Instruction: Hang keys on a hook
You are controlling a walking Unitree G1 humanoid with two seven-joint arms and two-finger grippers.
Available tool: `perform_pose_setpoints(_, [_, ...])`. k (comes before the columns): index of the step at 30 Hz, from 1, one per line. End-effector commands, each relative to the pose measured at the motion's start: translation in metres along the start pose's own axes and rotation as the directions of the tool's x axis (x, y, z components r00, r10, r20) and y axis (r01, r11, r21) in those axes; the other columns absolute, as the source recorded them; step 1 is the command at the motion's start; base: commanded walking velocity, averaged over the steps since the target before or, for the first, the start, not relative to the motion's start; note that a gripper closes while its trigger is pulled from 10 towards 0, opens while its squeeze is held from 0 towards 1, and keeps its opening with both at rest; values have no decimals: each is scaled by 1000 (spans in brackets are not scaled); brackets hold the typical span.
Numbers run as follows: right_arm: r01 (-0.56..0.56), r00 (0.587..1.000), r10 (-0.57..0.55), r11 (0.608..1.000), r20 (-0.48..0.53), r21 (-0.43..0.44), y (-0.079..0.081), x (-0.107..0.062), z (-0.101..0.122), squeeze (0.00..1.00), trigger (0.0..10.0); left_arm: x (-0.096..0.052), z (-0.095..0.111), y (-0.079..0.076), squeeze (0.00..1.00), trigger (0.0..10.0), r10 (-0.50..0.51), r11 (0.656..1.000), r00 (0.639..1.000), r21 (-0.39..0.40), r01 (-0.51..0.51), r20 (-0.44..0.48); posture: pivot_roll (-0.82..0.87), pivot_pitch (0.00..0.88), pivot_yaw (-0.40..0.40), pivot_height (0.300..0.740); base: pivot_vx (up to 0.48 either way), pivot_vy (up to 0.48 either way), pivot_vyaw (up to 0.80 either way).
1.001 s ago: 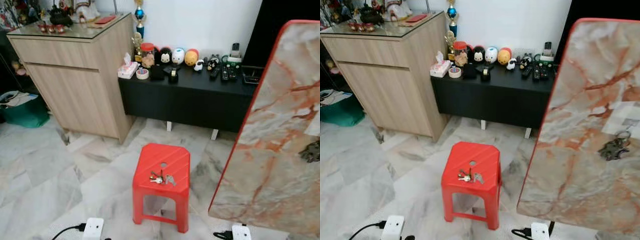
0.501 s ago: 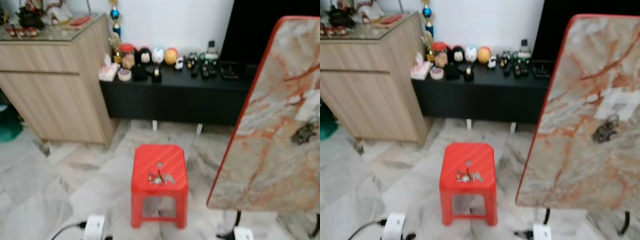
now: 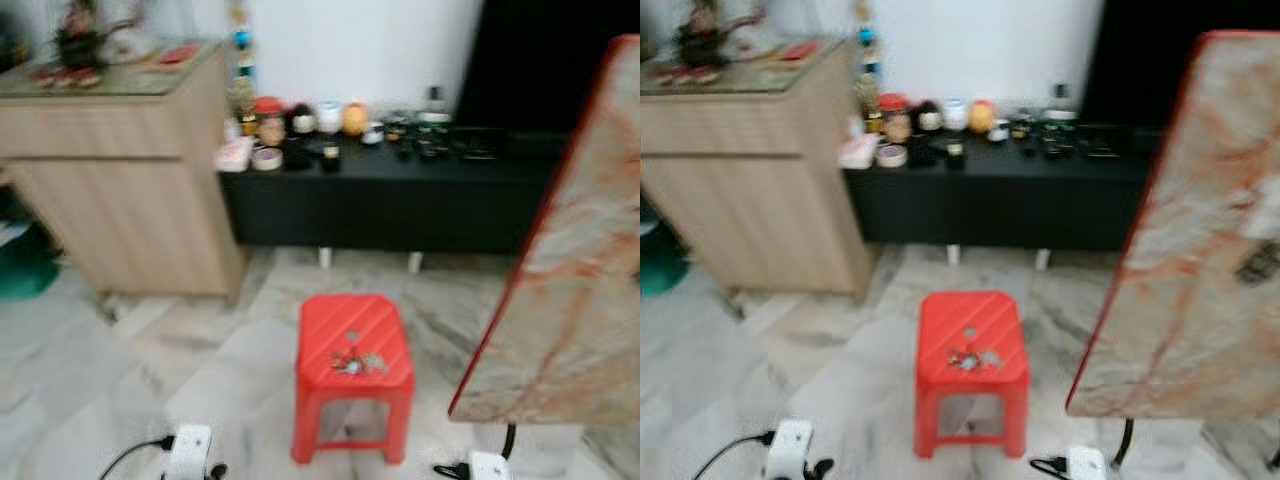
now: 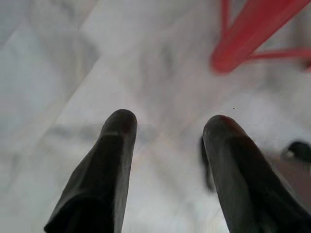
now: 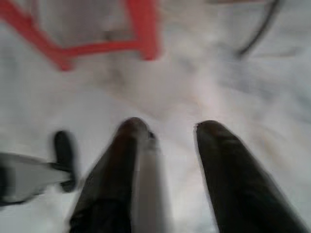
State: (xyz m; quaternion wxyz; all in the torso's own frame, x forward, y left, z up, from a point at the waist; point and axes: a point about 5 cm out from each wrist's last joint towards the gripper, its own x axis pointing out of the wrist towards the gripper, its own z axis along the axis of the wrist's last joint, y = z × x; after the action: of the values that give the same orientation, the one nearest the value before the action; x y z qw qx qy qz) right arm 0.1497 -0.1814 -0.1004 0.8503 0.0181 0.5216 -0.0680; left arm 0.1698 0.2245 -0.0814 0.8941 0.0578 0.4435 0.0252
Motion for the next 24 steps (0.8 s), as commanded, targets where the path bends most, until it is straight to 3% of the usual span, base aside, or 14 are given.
perform_pose_setpoints(1, [35, 999, -35, 999, -4, 1, -13, 0, -1, 0, 10000, 1, 1, -6, 0, 10000, -17, 1000, 1000, -12, 17, -2, 17, 0, 13, 740, 0, 345, 0])
perform_pose_setpoints(8, [33, 999, -33, 999, -4, 2, -12, 0, -1, 0, 10000, 1, 1, -6, 0, 10000, -18, 1000, 1000, -7, 18, 0, 22, 0, 12, 740, 0, 339, 0])
perform_pose_setpoints(24, [28, 1000, -28, 1000, -4, -2, -12, 0, -1, 0, 10000, 1, 3, -6, 0, 10000, -29, 999, 999, -14, 29, 23, 22, 0, 10, 740, 0, 0, 0])
